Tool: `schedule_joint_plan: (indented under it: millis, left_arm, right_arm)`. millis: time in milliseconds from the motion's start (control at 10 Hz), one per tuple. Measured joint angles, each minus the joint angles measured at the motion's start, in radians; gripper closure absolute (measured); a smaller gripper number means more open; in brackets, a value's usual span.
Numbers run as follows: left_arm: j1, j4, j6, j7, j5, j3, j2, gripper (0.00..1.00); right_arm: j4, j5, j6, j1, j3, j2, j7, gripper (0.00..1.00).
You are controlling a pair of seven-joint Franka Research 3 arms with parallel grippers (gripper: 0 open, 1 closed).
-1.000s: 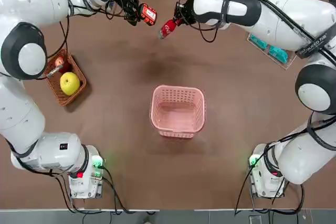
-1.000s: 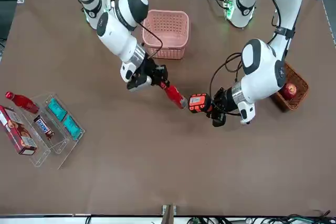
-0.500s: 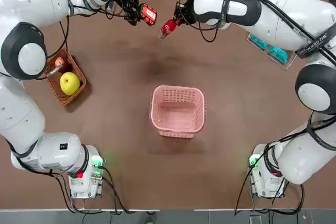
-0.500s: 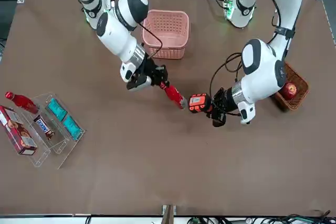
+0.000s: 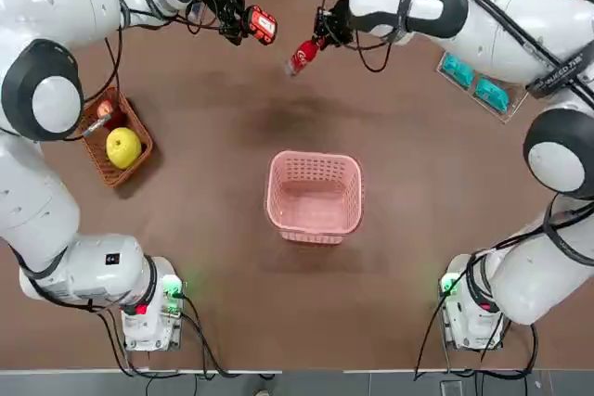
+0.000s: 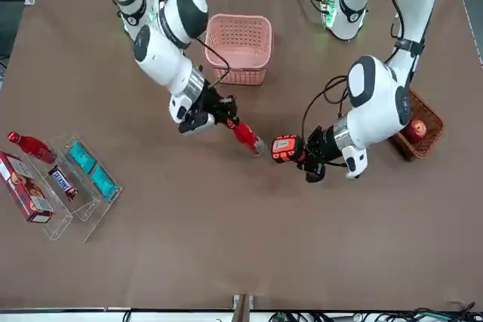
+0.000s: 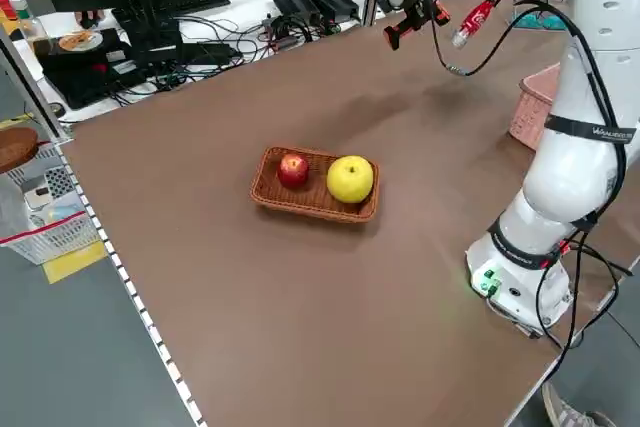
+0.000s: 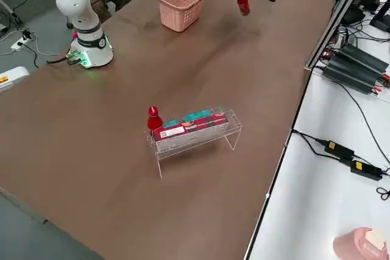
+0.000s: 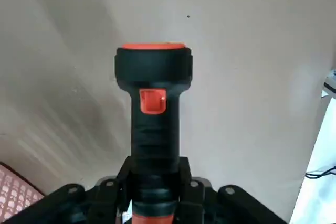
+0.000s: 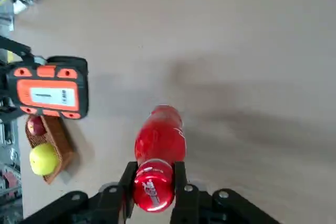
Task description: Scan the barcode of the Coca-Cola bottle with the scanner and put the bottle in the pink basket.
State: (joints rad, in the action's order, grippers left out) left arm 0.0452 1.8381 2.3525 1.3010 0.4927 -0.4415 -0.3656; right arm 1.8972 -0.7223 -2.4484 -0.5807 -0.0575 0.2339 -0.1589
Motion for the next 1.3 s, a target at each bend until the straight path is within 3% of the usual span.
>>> schedule_joint_plan:
  millis: [100,300,500,800,1000,1300]
  left_arm:
    - [0.001,0.000,0.000,0.044,-0.011,0.001,0.001,0.63]
    - [0.025,0.009,-0.017,0.235,-0.165,0.006,0.005,0.63]
    - [0.081,0.037,-0.029,0.361,-0.304,0.010,0.006,0.63]
    - [0.158,0.109,-0.032,0.529,-0.520,0.014,0.002,0.63]
    - [0.176,0.128,-0.008,0.627,-0.609,0.015,-0.011,0.63]
    - [0.176,0.151,0.055,0.687,-0.709,0.013,-0.052,0.63]
  right_arm:
    - [0.000,0.000,0.074,0.018,0.002,-0.023,0.019,0.68]
    - [-0.002,0.008,0.242,0.028,0.007,-0.089,0.029,0.68]
    - [-0.025,0.129,0.438,0.026,0.005,-0.144,0.033,0.68]
    - [-0.137,0.293,0.725,-0.034,-0.018,-0.199,0.005,0.68]
    - [-0.145,0.381,0.779,-0.163,-0.027,-0.256,-0.129,0.68]
    - [-0.136,0.452,0.756,-0.354,-0.034,-0.261,-0.365,0.68]
